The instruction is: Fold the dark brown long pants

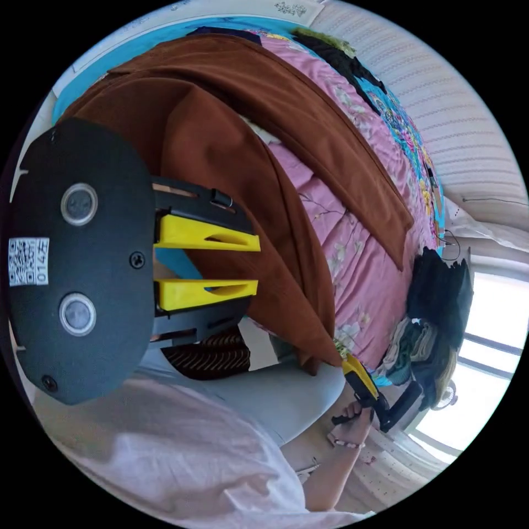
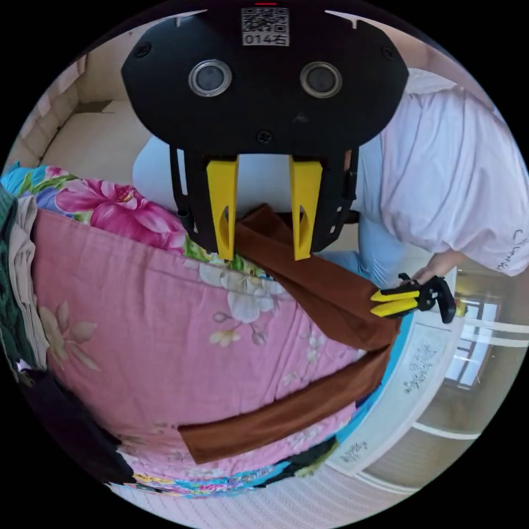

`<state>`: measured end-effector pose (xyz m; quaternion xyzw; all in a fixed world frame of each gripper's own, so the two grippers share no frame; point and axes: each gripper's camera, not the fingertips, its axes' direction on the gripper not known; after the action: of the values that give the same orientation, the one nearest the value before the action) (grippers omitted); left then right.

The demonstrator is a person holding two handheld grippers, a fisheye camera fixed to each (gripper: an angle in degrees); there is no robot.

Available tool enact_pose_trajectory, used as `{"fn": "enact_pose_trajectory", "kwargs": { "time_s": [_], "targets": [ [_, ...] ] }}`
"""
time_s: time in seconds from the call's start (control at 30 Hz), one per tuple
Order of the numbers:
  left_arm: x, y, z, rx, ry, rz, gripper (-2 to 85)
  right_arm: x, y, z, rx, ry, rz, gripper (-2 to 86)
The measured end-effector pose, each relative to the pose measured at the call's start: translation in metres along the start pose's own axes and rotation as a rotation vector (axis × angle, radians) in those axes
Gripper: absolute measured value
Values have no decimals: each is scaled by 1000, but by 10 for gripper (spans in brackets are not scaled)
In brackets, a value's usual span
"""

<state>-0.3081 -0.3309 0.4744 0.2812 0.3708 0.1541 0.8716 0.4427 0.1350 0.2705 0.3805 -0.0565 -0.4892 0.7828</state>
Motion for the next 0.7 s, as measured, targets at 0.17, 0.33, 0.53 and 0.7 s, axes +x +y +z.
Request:
{"fn": "enact_pose_trajectory", "kwargs": {
  "time_s": [0.17, 0.33, 0.53, 0.7],
  "targets": [
    [2, -4, 41, -136, -68, -29, 68, -6, -14, 41, -146, 15, 28, 87],
    [-11, 9, 34, -104, 9, -112, 12, -19, -9, 32, -133, 28, 5, 23],
    [-17, 19, -23, 41, 52, -181, -5, -64, -8, -59, 95, 155, -127, 10],
    [-22, 23, -106, 308, 62, -207, -8, -108, -2, -172, 560, 142, -268, 8]
  ]
}}
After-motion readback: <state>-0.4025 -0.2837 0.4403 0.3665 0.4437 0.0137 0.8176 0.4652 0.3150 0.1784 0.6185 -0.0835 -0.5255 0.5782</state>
